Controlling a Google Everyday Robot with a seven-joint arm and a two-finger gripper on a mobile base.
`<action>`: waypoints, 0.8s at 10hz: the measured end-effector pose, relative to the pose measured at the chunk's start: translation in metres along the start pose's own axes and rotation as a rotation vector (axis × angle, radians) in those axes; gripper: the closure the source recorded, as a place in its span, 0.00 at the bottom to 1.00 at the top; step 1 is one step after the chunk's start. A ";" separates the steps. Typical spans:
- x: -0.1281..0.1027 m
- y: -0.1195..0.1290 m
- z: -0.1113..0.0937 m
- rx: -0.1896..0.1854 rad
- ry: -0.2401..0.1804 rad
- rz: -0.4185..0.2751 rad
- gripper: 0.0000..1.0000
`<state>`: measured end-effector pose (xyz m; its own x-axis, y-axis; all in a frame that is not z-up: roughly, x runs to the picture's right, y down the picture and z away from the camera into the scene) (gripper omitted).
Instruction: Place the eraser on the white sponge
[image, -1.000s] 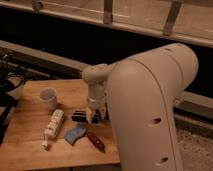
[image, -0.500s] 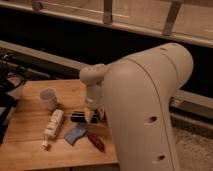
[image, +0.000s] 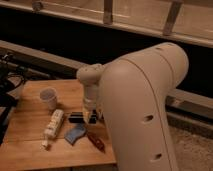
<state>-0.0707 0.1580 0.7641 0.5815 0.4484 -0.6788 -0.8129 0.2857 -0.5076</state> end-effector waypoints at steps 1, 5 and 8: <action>-0.002 0.003 0.000 0.000 0.000 -0.005 0.93; 0.003 0.013 -0.004 -0.034 -0.053 -0.100 0.93; 0.008 0.024 -0.005 -0.045 -0.068 -0.189 0.93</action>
<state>-0.0851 0.1641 0.7435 0.7188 0.4472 -0.5323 -0.6861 0.3326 -0.6470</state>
